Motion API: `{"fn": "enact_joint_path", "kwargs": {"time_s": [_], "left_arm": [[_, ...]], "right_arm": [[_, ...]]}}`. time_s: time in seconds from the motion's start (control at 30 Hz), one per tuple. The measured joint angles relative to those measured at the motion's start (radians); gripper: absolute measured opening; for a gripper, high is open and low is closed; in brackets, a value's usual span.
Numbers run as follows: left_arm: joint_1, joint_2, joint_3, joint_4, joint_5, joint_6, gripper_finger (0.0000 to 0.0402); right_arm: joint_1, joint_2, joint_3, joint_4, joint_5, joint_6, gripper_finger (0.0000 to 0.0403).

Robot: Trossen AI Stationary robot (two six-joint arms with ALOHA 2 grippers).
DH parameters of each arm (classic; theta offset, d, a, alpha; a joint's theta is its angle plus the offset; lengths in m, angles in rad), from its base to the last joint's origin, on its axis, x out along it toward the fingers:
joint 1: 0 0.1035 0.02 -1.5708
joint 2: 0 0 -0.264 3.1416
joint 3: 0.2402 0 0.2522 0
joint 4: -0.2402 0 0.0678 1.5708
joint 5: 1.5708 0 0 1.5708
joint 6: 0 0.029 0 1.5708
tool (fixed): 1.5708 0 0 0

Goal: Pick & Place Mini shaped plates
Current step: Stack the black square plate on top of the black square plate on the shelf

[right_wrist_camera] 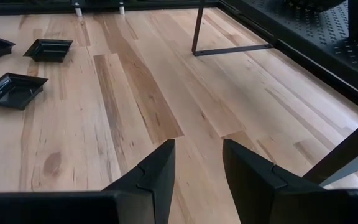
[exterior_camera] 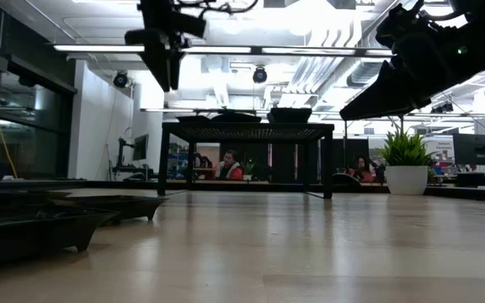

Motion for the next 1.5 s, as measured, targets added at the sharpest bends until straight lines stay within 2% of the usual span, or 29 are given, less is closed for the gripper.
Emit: {"fn": "enact_joint_path", "kwargs": {"time_s": [0.23,0.47,0.73,0.9,1.17,1.5], "left_arm": [[-0.168,-0.008,0.003,-0.182,0.014,-0.171,0.0200],[-0.389,-0.008,0.002,-0.182,0.009,-0.420,0.0200],[-0.676,-0.008,-0.100,-0.109,-0.050,-0.730,0.0200],[-0.825,-0.007,-0.205,0.002,-0.067,-0.887,0.0200],[-0.996,-0.007,-0.325,0.148,-0.068,-1.109,0.0200],[-1.144,0.017,-0.353,0.287,-0.050,-1.128,0.0200]], "right_arm": [[0.001,0.000,0.000,-0.026,-0.002,0.029,0.0129],[0.001,0.000,0.000,-0.030,-0.006,0.032,0.0129],[0.001,0.000,0.000,-0.033,-0.031,0.031,0.0129],[0.001,0.000,0.000,-0.033,-0.036,0.044,0.0129],[0.001,0.000,0.000,-0.032,-0.043,0.068,0.0129],[0.001,0.000,0.000,-0.036,-0.037,0.067,0.0129]]}}
